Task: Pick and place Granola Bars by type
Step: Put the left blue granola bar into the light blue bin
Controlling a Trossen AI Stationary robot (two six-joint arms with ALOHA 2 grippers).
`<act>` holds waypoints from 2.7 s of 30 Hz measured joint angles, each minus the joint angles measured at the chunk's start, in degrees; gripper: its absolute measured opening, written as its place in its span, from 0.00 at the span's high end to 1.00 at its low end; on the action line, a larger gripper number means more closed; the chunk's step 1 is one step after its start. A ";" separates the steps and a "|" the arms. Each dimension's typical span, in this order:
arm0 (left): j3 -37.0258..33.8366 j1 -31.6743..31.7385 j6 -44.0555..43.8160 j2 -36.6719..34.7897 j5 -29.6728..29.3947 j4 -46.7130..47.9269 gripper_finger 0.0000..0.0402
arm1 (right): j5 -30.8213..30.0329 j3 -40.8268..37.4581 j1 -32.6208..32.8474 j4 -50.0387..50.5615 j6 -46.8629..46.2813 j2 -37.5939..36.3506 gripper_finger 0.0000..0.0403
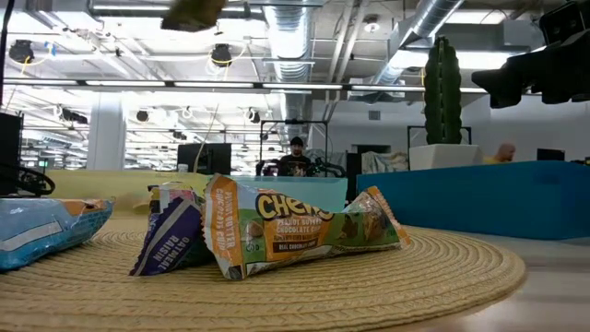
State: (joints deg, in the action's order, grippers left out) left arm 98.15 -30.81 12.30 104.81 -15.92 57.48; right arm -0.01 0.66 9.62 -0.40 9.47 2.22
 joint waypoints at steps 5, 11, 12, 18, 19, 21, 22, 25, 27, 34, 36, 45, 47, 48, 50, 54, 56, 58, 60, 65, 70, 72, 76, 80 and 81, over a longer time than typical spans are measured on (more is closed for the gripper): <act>0.00 2.99 -15.67 0.00 -2.93 -1.83 0.95 | -0.01 -0.02 -0.01 0.00 0.01 0.00 0.39; -0.02 7.37 -46.25 -0.01 -6.47 -1.21 0.95 | 0.00 -0.01 -0.01 0.02 -0.01 0.00 0.39; -0.02 7.91 -48.91 -0.05 -6.48 -1.20 0.95 | -0.01 0.00 0.01 0.00 0.01 0.00 0.39; -0.02 10.16 -53.60 -0.20 -6.87 -1.74 0.95 | -0.01 0.00 0.01 0.00 0.00 0.01 0.39; -0.02 10.46 -53.63 -0.20 -6.97 -1.75 0.95 | -0.01 0.00 0.00 -0.01 0.00 0.01 0.39; -0.02 11.05 -53.63 -0.20 -7.07 -1.71 0.95 | -0.01 0.01 -0.01 0.02 0.01 0.00 0.39; -0.02 11.28 -53.65 -0.20 -7.30 -1.71 0.95 | 0.00 -0.01 0.01 0.01 -0.01 0.00 0.39; -0.02 11.98 -53.64 -0.20 -8.72 -1.69 0.95 | 0.00 -0.01 0.01 -0.01 0.00 0.00 0.39; -0.02 12.75 -53.64 -0.20 -9.90 -1.61 0.95 | 0.00 -0.02 0.01 -0.01 -0.01 0.00 0.39; -0.02 18.45 -53.62 -0.22 -13.12 -1.47 0.95 | 0.00 -0.02 0.01 -0.01 0.01 0.00 0.39; -0.02 20.58 -53.64 -0.22 -14.33 -1.48 0.95 | -0.01 0.00 0.01 0.00 -0.01 0.00 0.39; -0.02 30.14 -57.69 -0.22 -20.87 -1.93 0.95 | 0.00 -0.02 0.01 -0.01 0.01 0.00 0.39; -0.02 32.08 -58.88 -0.22 -21.90 -1.92 0.95 | 0.00 -0.02 0.01 0.00 -0.01 0.00 0.39; -0.02 33.10 -59.27 -0.22 -22.06 -1.92 0.95 | -0.01 0.01 0.01 -0.01 0.00 0.02 0.39; -0.02 35.19 -59.99 -0.22 -22.26 -1.93 0.95 | -0.01 -0.01 0.01 0.00 -0.01 0.00 0.39; -0.02 39.54 -61.59 -0.22 -22.61 -2.19 0.95 | 0.00 0.01 0.00 0.01 -0.01 0.00 0.39; -0.02 41.62 -61.82 -0.22 -23.03 -3.10 0.95 | 0.00 0.01 0.01 -0.01 -0.01 0.02 0.39; -0.02 43.46 -61.86 -0.06 -23.00 -4.79 0.95 | 0.00 0.00 0.00 0.00 0.01 0.00 0.39; -0.02 45.18 -61.44 0.10 -22.04 -6.31 0.95 | -0.01 0.01 -0.01 -0.01 0.00 0.00 0.39; -0.14 48.62 -57.31 1.44 -18.18 -9.66 0.95 | 0.00 -0.02 -0.01 -0.01 -0.01 0.00 0.39; -0.03 51.12 -53.73 3.66 -16.61 -10.81 0.95 | 0.00 0.01 -0.02 0.02 0.00 0.00 0.39; -0.04 51.81 -53.38 5.06 -15.72 -11.67 0.95 | 0.00 -0.02 0.01 -0.01 -0.01 0.02 0.39; -0.04 52.65 -53.38 8.20 -13.09 -11.93 0.95 | 0.00 0.00 0.00 -0.01 0.01 0.00 0.39; -0.07 53.35 -53.36 11.62 -10.45 -11.83 0.95 | 0.00 0.00 0.01 0.01 0.00 0.01 0.39; -0.07 53.60 -53.16 12.39 -9.71 -11.66 0.95 | 0.00 -0.01 0.00 -0.01 0.01 0.00 0.39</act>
State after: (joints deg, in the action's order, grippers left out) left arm 98.08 22.80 -40.87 117.21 -25.63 45.82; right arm -0.01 0.65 9.62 -0.40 9.47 2.22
